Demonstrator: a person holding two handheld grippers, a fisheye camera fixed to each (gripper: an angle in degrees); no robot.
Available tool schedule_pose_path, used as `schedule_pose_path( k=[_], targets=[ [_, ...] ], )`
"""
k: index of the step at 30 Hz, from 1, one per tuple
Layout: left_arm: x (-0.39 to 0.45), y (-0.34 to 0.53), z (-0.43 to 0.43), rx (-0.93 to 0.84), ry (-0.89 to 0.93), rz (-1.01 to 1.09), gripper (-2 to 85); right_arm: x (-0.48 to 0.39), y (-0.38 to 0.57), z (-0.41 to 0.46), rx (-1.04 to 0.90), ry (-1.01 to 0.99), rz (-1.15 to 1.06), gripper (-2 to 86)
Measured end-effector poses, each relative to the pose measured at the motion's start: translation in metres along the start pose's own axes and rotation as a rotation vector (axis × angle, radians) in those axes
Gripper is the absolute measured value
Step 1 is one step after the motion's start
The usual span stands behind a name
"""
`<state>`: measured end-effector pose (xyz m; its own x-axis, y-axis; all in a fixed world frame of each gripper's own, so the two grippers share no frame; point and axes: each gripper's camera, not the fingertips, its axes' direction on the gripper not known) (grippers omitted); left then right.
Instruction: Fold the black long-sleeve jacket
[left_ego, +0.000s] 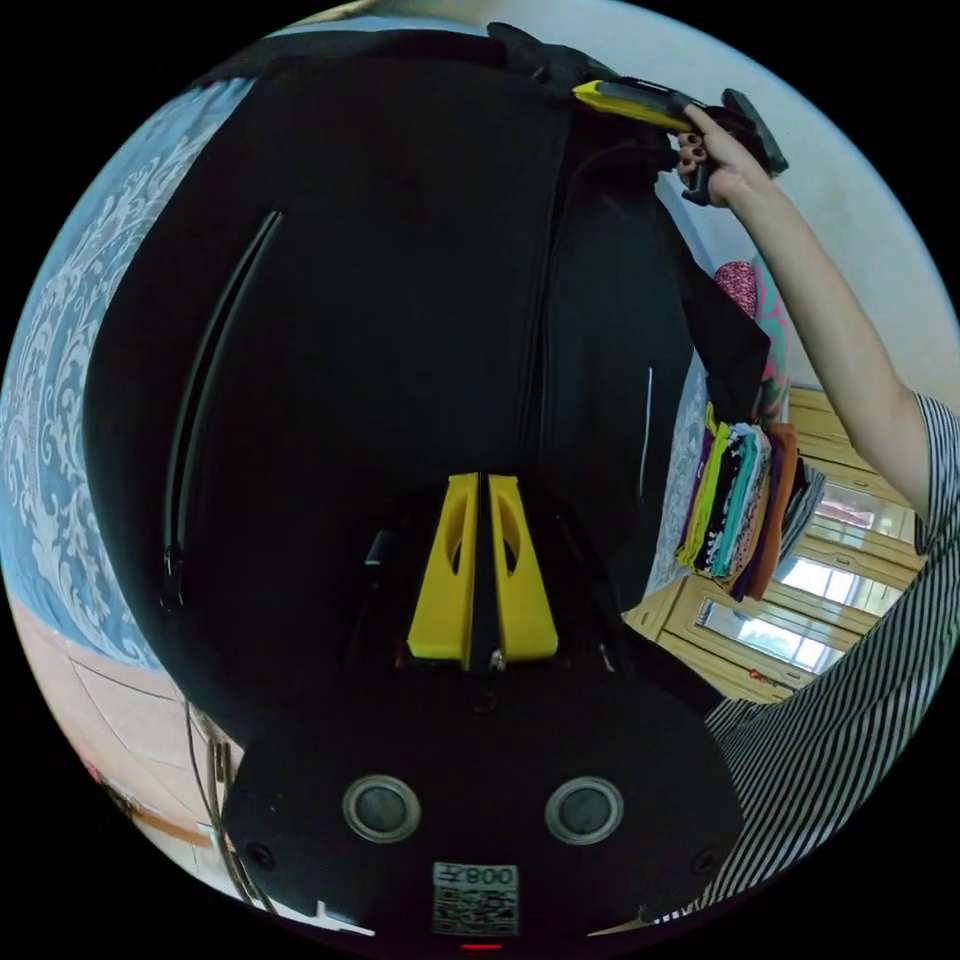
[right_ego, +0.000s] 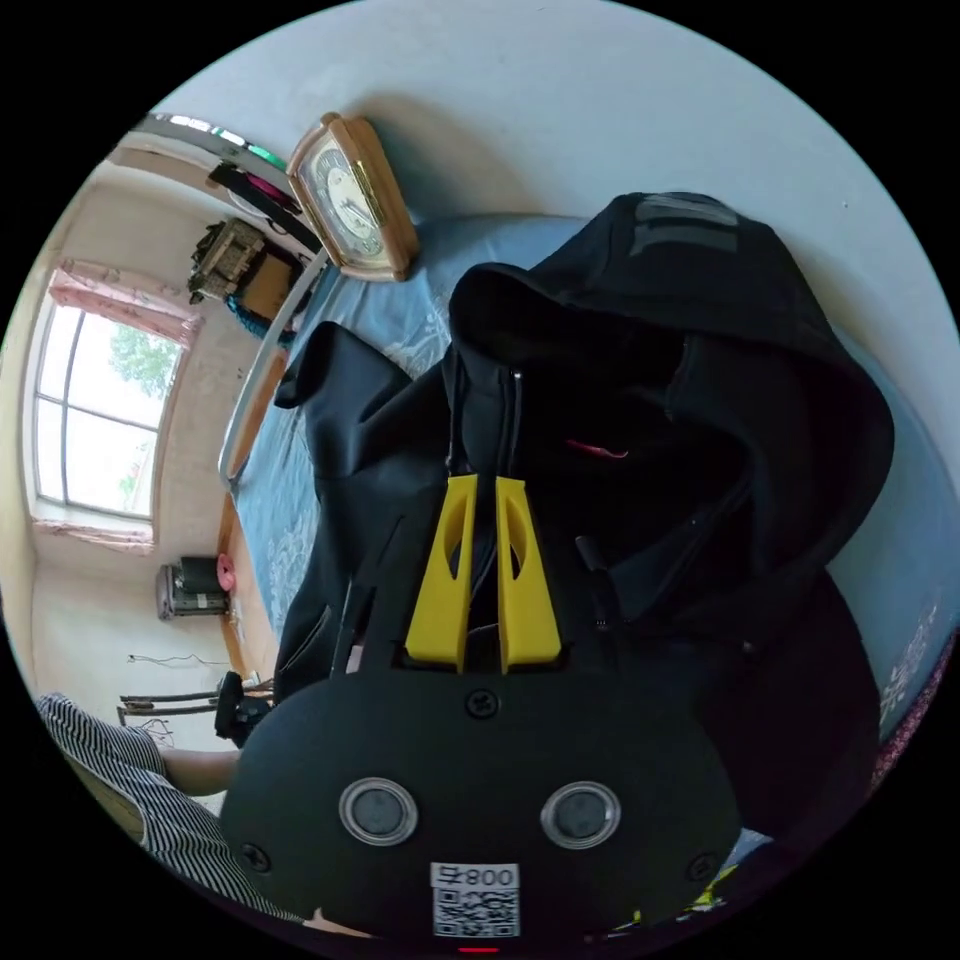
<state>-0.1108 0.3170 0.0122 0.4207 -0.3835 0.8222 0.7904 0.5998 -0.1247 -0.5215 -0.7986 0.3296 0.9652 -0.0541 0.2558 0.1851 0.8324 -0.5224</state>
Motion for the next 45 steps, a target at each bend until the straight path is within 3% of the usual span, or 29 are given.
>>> schedule_pose_path(
  k=[3, 9, 16, 19, 21, 23, 26, 29, 33, 37, 45],
  targets=[
    [-0.018, 0.028, -0.003, 0.073, 0.027, -0.009, 2.6, -0.015, 0.004, -0.006, 0.024, -0.015, -0.002, 3.1],
    [-0.092, 0.109, -0.018, 0.183, -0.109, -0.32, 4.4, -0.044, 0.016, 0.006, -0.022, -0.07, 0.004, 6.1],
    [-0.188, 0.194, -0.004, 0.454, 0.13, -0.666, 7.0, -0.095, 0.014, 0.021, -0.042, -0.076, -0.017, 6.7],
    [-0.211, 0.216, 0.024, 0.366, 0.165, -0.743, 8.2, -0.137, 0.026, 0.023, -0.055, -0.115, -0.084, 6.4],
    [-0.225, 0.23, 0.047, 0.348, 0.31, -0.796, 8.6, -0.173, 0.039, 0.035, -0.102, -0.159, -0.147, 6.4],
    [-0.238, 0.25, 0.066, 0.452, 0.471, -0.871, 7.6, -0.215, 0.056, 0.058, -0.188, -0.229, -0.234, 6.5],
    [-0.243, 0.255, 0.084, 0.487, 0.695, -0.789, 1.6, -0.285, 0.091, 0.111, -0.377, -0.282, -0.384, 6.6],
    [-0.23, 0.245, 0.08, 0.457, 0.657, -0.648, 0.6, -0.328, 0.12, 0.15, -0.501, -0.29, -0.473, 6.4],
    [-0.212, 0.236, 0.073, 0.522, 0.765, -0.47, 0.3, -0.345, 0.137, 0.176, -0.614, -0.327, -0.493, 5.2],
    [-0.187, 0.219, 0.077, 0.344, 0.669, -0.332, 0.6, -0.344, 0.146, 0.177, -0.653, -0.283, -0.514, 4.5],
    [-0.196, 0.239, 0.056, 0.451, 0.295, -0.593, 6.3, -0.34, 0.158, 0.181, -0.669, -0.213, -0.528, 2.9]
  ],
)
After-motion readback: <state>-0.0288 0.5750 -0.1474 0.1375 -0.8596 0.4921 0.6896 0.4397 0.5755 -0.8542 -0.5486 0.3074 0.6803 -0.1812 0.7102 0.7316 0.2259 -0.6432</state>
